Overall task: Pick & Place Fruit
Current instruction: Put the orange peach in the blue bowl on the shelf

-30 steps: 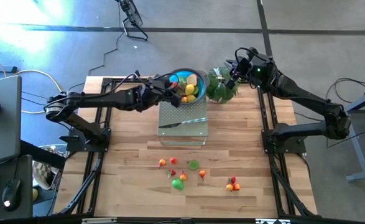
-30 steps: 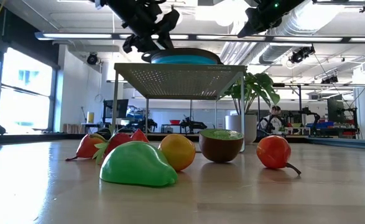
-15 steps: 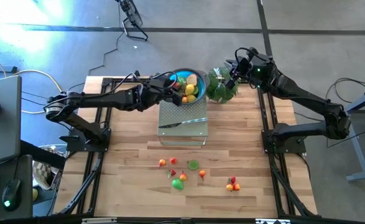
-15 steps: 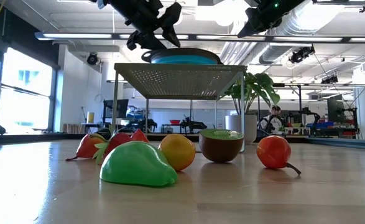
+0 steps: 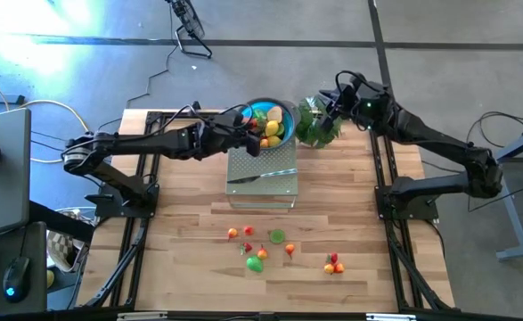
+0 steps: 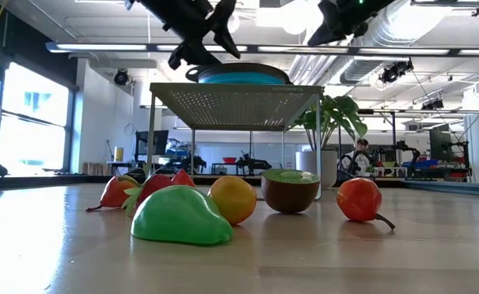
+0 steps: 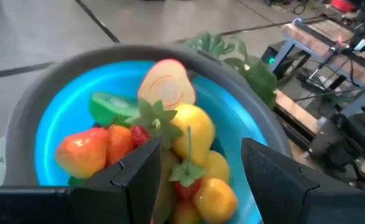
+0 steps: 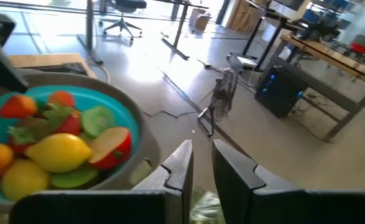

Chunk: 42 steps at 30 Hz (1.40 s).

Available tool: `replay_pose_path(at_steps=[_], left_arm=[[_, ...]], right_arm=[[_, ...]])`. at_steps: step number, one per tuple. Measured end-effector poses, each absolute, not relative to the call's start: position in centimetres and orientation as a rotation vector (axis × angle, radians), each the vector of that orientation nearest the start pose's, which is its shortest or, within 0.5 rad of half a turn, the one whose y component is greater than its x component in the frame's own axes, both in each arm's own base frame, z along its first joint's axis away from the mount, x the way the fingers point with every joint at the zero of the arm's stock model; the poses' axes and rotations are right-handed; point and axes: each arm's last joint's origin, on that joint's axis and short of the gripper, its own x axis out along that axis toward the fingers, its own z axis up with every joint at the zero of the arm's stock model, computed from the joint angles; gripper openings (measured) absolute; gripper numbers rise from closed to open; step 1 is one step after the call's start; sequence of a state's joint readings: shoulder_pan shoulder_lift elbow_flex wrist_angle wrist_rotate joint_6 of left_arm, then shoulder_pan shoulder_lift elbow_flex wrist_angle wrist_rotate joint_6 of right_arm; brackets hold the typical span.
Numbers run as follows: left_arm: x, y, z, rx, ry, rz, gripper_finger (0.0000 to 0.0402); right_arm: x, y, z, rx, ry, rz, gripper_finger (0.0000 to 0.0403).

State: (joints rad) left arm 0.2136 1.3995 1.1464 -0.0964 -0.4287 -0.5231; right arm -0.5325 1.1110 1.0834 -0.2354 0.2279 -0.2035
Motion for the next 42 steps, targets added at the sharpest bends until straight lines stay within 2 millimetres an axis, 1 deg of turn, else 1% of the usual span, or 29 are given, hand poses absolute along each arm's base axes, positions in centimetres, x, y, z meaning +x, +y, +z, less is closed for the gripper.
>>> replay_pose_path(at_steps=[4, 9, 13, 18, 21, 24, 27, 31, 33, 35, 38, 42], left_arm=[[29.6, 7.1, 33.2, -0.449, 0.226, 0.703, 0.0214], [28.6, 5.5, 33.9, -0.387, 0.272, 0.653, 0.0214], [28.7, 4.2, 34.0, -0.331, 0.287, 0.618, 0.0214], [28.8, 2.7, 34.1, -0.257, 0.295, 0.611, 0.0214], [28.7, 2.2, 34.2, -0.239, 0.3, 0.595, 0.0214], [27.6, 1.5, 34.6, -0.18, 0.349, 0.566, 0.0214], [26.2, 0.8, 34.4, -0.149, 0.438, 0.551, 0.0214], [24.3, -0.1, 34.9, -0.115, 0.473, 0.576, 0.0214], [23.5, -0.6, 34.9, -0.099, 0.45, 0.596, 0.0214], [22.6, -1.1, 34.1, -0.075, 0.453, 0.598, 0.0214], [21.1, -2.0, 33.1, -0.073, 0.431, 0.554, 0.0214], [19.0, -2.7, 31.6, -0.099, 0.357, 0.491, 0.0214]], right_arm=[[21.1, -11.9, 36.8, -0.159, 0.338, -0.681, 0.0052], [21.7, -10.8, 36.8, -0.167, 0.332, -0.629, 0.0052], [22.1, -9.9, 36.8, -0.165, 0.324, -0.59, 0.0052], [22.5, -8.9, 36.9, -0.081, 0.292, -0.56, 0.0052], [22.8, -8.3, 36.9, -0.04, 0.278, -0.541, 0.0052], [23.0, -7.6, 36.8, -0.035, 0.282, -0.515, 0.0052], [23.1, -6.8, 36.5, -0.017, 0.31, -0.494, 0.0052], [23.2, -5.7, 36.1, 0.075, 0.328, -0.502, 0.0052], [23.3, -5.2, 35.9, 0.108, 0.334, -0.51, 0.0052], [23.4, -4.6, 35.9, 0.136, 0.322, -0.516, 0.0052], [23.6, -3.7, 36.1, 0.164, 0.291, -0.516, 0.0052], [24.0, -2.6, 36.5, 0.197, 0.233, -0.517, 0.0052]])
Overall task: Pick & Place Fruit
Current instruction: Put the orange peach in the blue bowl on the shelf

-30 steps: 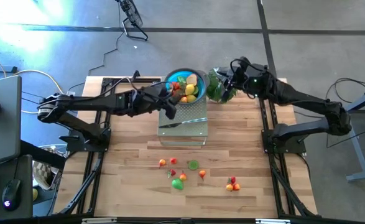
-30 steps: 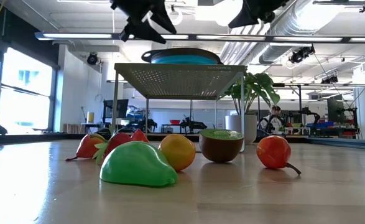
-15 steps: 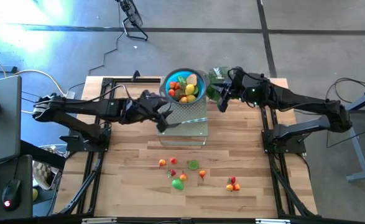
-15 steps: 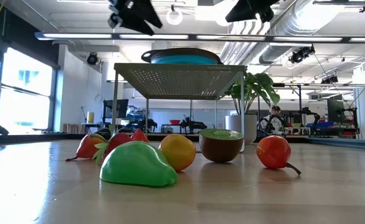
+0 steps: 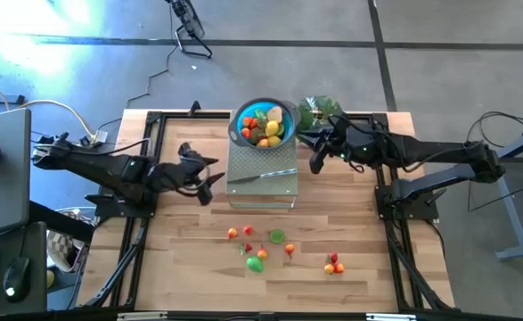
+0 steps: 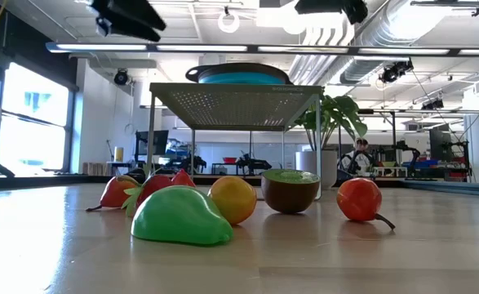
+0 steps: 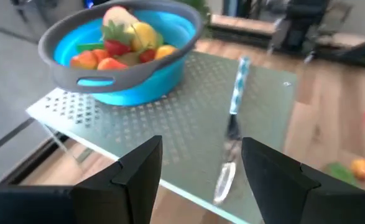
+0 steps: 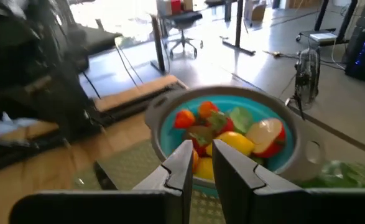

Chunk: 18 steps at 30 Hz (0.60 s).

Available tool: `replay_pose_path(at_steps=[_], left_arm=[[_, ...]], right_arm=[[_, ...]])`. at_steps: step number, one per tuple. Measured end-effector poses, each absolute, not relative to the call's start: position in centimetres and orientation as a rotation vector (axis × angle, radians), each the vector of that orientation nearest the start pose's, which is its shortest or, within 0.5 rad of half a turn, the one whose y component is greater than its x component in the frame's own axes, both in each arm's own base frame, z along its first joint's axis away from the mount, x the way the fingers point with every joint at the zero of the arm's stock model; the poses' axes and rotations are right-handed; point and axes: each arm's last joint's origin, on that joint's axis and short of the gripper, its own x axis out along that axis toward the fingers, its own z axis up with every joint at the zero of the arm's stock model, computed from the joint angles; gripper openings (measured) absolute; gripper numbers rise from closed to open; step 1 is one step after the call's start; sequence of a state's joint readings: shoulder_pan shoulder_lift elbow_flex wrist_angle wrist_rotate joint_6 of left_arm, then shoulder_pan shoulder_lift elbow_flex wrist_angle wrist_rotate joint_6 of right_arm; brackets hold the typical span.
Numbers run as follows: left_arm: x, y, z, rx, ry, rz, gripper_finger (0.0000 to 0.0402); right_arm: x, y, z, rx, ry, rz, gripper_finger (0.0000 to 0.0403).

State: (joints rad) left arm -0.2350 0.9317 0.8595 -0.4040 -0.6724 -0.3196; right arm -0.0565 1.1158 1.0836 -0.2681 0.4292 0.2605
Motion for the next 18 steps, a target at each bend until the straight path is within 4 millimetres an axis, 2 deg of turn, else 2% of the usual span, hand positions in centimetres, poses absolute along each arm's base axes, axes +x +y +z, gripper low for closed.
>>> replay_pose_path(at_steps=[5, 10, 15, 18], left_arm=[[16.2, -2.9, 30.7, -0.152, 0.247, 0.431, 0.0214], [14.2, -2.6, 30.6, -0.18, 0.19, 0.404, 0.0214], [13.1, -2.2, 30.8, -0.183, 0.184, 0.38, 0.0214], [13.0, -2.2, 30.8, -0.191, 0.183, 0.371, 0.0214]], right_arm=[[24.9, -1.3, 36.9, 0.234, 0.151, -0.473, 0.0052], [26.4, 0.1, 37.6, 0.229, 0.171, -0.426, 0.0052], [27.8, 1.7, 38.5, 0.187, 0.299, -0.384, 0.0052], [28.3, 2.7, 38.0, 0.143, 0.425, -0.36, 0.0052]])
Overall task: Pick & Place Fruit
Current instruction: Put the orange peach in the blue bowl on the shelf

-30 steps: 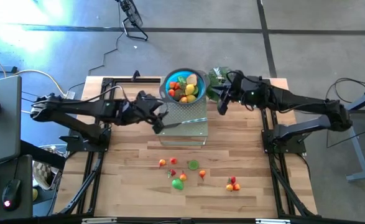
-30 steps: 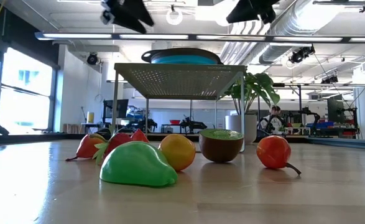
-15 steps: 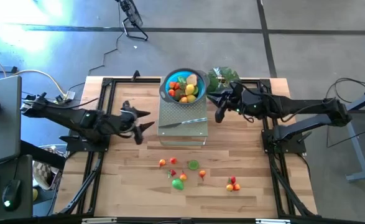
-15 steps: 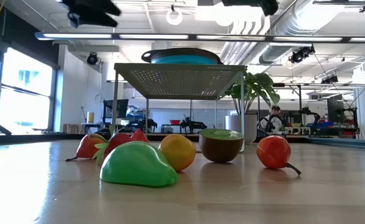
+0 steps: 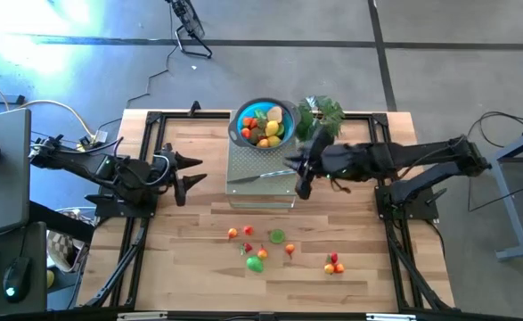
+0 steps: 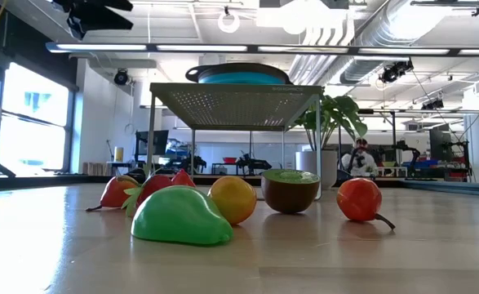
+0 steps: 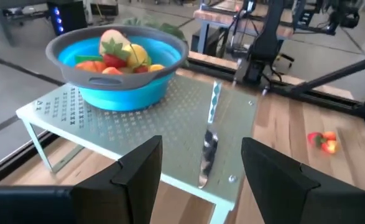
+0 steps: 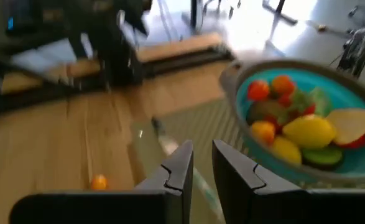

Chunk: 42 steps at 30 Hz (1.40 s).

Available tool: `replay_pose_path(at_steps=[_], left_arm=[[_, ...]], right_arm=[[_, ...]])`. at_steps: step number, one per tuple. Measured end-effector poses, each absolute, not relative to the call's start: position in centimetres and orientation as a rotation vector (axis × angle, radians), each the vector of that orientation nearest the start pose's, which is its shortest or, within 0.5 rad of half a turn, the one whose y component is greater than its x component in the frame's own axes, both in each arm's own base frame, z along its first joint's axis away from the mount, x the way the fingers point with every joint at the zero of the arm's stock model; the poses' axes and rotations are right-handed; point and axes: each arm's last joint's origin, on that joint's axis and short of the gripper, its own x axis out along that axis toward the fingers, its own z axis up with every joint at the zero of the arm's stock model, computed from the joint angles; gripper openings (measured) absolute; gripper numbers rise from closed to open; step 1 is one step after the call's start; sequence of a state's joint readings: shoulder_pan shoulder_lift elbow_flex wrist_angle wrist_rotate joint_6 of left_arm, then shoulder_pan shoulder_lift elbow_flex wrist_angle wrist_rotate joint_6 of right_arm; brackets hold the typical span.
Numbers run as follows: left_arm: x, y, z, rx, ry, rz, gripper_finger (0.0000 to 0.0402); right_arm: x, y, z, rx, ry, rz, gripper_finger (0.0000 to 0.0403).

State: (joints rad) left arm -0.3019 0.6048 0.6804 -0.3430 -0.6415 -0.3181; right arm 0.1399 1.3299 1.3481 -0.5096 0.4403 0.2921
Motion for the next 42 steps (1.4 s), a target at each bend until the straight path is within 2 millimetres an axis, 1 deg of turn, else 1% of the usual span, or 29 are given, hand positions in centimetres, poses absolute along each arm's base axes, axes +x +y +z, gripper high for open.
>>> replay_pose_path(at_steps=[2, 4, 7, 9, 12, 15, 20, 25, 28, 32, 34, 42], left_arm=[[13.0, -2.2, 30.7, -0.189, 0.189, 0.37, 0.0214], [13.0, -2.2, 30.7, -0.189, 0.189, 0.369, 0.0214], [13.1, -2.3, 30.7, -0.187, 0.195, 0.37, 0.0214], [13.2, -2.3, 30.6, -0.188, 0.198, 0.369, 0.0214], [13.3, -2.3, 30.6, -0.196, 0.199, 0.37, 0.0214], [13.3, -2.4, 30.5, -0.255, 0.192, 0.377, 0.0214], [13.4, -2.4, 30.5, -0.333, 0.178, 0.384, 0.0214], [13.4, -2.4, 30.5, -0.342, 0.182, 0.37, 0.0214], [13.4, -2.4, 30.5, -0.352, 0.179, 0.371, 0.0214], [13.4, -2.4, 30.5, -0.456, 0.161, 0.381, 0.0214], [13.4, -2.4, 30.5, -0.486, 0.16, 0.373, 0.0214], [13.4, -2.5, 30.4, -0.49, 0.175, 0.361, 0.0214]], right_arm=[[28.4, 3.4, 37.4, 0.132, 0.485, -0.333, 0.0052], [28.2, 4.2, 37.0, 0.161, 0.527, -0.288, 0.0052], [27.7, 5.6, 36.5, 0.222, 0.6, -0.204, 0.0052], [27.2, 6.6, 36.2, 0.234, 0.642, -0.178, 0.0052], [26.5, 8.2, 36.0, 0.193, 0.677, -0.143, 0.0052], [26.0, 9.5, 36.0, 0.16, 0.673, -0.119, 0.0052], [25.7, 10.4, 36.0, 0.156, 0.689, -0.039, 0.0052], [25.7, 10.7, 35.9, 0.183, 0.729, 0.069, 0.0052], [26.1, 11.0, 35.4, 0.202, 0.771, 0.133, 0.0052], [26.7, 11.8, 34.4, 0.243, 0.856, 0.264, 0.0052], [27.2, 12.1, 33.7, 0.254, 0.892, 0.299, 0.0052], [29.8, 13.3, 30.4, 0.244, 0.987, 0.278, 0.0052]])
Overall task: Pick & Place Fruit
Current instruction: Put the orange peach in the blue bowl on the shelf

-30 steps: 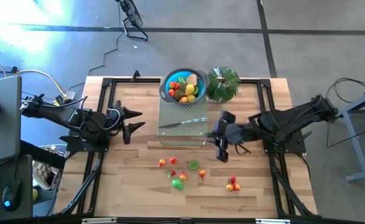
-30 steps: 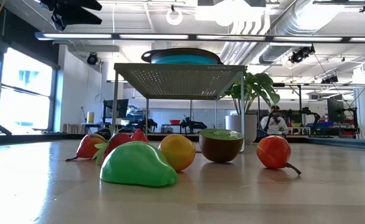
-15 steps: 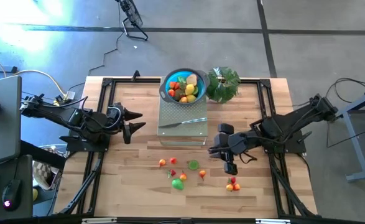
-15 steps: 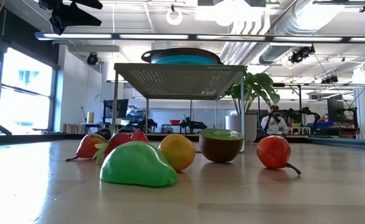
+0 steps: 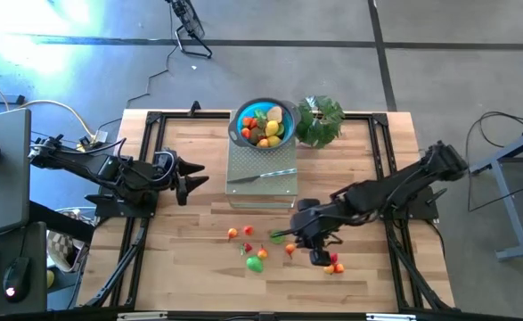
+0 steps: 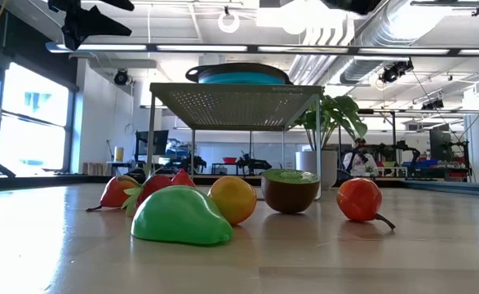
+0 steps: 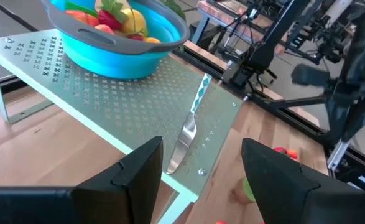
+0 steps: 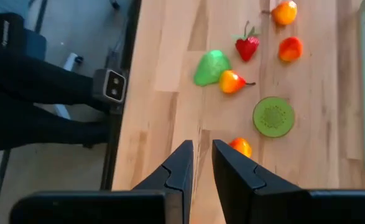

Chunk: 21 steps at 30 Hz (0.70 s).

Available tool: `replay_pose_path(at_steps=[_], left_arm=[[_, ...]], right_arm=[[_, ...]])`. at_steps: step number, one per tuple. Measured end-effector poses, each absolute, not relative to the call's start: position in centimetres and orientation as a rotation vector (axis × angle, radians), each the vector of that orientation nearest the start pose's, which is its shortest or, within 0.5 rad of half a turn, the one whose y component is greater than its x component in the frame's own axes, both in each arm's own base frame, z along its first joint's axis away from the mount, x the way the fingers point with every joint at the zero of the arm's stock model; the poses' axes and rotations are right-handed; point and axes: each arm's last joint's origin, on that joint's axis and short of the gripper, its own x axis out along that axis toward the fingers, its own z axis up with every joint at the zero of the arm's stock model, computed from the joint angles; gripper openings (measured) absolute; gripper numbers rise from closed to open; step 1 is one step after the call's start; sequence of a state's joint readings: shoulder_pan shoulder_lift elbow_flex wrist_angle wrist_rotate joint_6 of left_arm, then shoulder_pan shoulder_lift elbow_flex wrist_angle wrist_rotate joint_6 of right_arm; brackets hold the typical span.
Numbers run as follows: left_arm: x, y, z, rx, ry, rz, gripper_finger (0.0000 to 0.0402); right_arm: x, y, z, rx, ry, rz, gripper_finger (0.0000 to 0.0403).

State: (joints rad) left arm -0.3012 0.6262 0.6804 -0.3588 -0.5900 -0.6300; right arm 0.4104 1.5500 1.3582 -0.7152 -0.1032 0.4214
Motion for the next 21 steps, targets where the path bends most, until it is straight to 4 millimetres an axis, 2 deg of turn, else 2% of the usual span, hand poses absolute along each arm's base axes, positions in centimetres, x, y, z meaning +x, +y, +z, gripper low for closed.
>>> replay_pose_path(at_steps=[6, 12, 16, 21], left_arm=[[13.2, -2.4, 30.0, -0.467, 0.217, 0.377, 0.0214], [13.1, -2.4, 29.5, -0.445, 0.263, 0.392, 0.0214], [13.0, -2.4, 29.5, -0.444, 0.265, 0.393, 0.0214], [13.0, -2.4, 29.4, -0.446, 0.278, 0.374, 0.0214]], right_arm=[[31.7, 14.1, 27.5, 0.262, 1.045, 0.243, 0.0052], [32.5, 14.5, 25.6, 0.274, 1.102, 0.174, 0.0066], [32.3, 14.5, 25.3, 0.25, 1.122, 0.145, 0.0114], [32.0, 14.3, 25.1, 0.214, 1.146, 0.094, 0.0206]])
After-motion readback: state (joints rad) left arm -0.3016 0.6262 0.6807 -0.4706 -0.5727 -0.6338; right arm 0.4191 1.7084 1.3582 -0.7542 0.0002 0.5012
